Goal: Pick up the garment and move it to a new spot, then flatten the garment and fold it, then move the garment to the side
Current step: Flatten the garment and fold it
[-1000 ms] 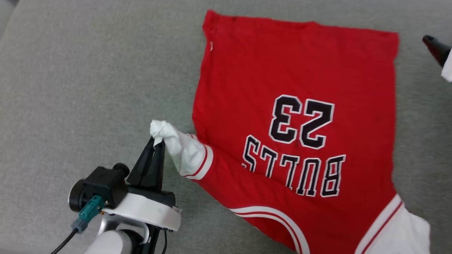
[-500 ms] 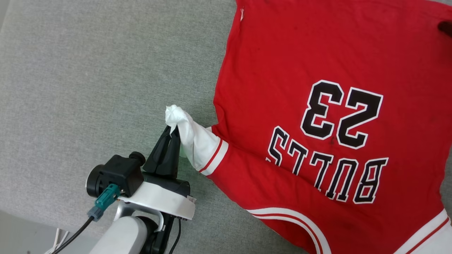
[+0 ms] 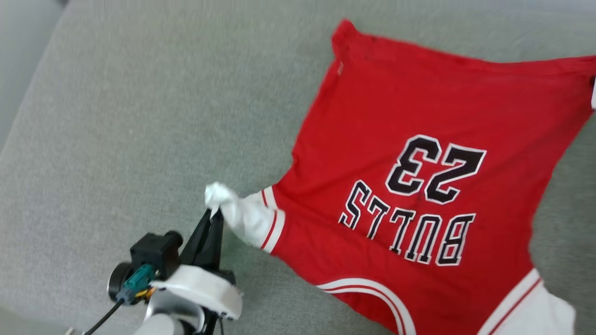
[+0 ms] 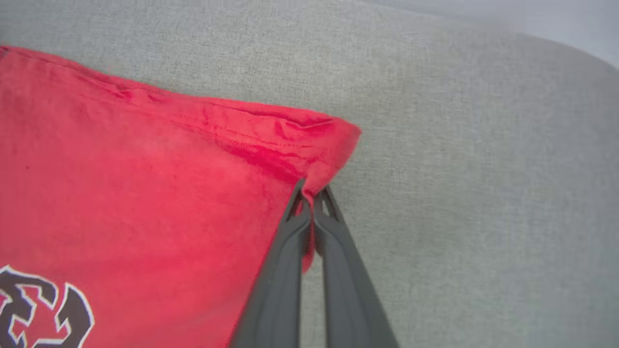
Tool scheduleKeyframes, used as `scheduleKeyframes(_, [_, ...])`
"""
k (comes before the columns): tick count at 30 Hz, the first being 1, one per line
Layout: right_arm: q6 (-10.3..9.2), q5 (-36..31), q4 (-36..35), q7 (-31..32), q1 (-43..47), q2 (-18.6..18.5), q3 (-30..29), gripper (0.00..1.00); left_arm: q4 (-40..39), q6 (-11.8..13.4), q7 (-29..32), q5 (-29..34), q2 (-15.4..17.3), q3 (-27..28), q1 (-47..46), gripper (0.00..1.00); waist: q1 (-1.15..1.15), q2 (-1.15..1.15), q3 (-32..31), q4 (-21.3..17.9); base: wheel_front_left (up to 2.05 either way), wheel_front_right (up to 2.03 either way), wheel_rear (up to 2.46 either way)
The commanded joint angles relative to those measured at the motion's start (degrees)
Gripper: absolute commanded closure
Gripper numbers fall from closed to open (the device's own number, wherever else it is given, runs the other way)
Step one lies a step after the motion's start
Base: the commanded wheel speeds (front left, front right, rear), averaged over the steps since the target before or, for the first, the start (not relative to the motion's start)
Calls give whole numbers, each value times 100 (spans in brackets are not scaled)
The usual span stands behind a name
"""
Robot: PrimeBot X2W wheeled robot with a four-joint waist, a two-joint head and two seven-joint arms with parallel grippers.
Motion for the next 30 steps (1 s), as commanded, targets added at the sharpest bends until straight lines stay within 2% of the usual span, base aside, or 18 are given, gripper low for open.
scheduleKeyframes(1, [-4,71,-98,48,227,-87,129,100,27,47,23,-25,65,47,117,100,-1,0,-571,-322,0,0,0])
scheduleKeyframes(7, [-4,641,-1127,288,1320,-498,712,100,-88,330,136,-152,272,226,703,100,-1,0,-1248,-802,0,0,0])
scheduleKeyframes(11, [-3,1014,-1976,571,2554,-730,823,100,-214,523,254,-260,417,349,1111,100,-1,0,-1573,-1135,0,0,0])
scheduleKeyframes(14, [-4,1199,-2601,783,3639,-752,728,100,-310,670,340,-331,495,441,1374,100,-1,0,-1740,-1361,0,0,0])
scheduleKeyframes(17, [-3,1361,-3009,906,4788,-579,481,100,-388,750,417,-393,535,467,1565,100,-1,0,-1856,-1507,0,0,0])
scheduleKeyframes(22, [-3,1573,-3402,851,6132,-24,64,100,-472,802,509,-477,576,466,1741,100,-1,0,-1973,-1657,0,0,0])
scheduleKeyframes(23, [-3,1540,-3502,740,6287,37,25,65,-483,795,535,-477,577,462,1754,100,-1,0,-2008,-1669,0,0,0])
scheduleKeyframes(24, [-4,1540,-3567,671,6427,124,12,0,-492,815,534,-498,582,475,1790,100,-1,0,-2029,-1704,0,0,0])
scheduleKeyframes(27, [-3,1510,-3905,145,6502,266,-93,0,-527,831,585,-505,616,459,1813,100,-1,0,-2057,-1758,0,0,0])
scheduleKeyframes(30, [-3,1492,-4184,-756,6252,389,-184,0,-536,841,669,-410,691,386,1773,100,-1,0,-2057,-1777,0,0,0])
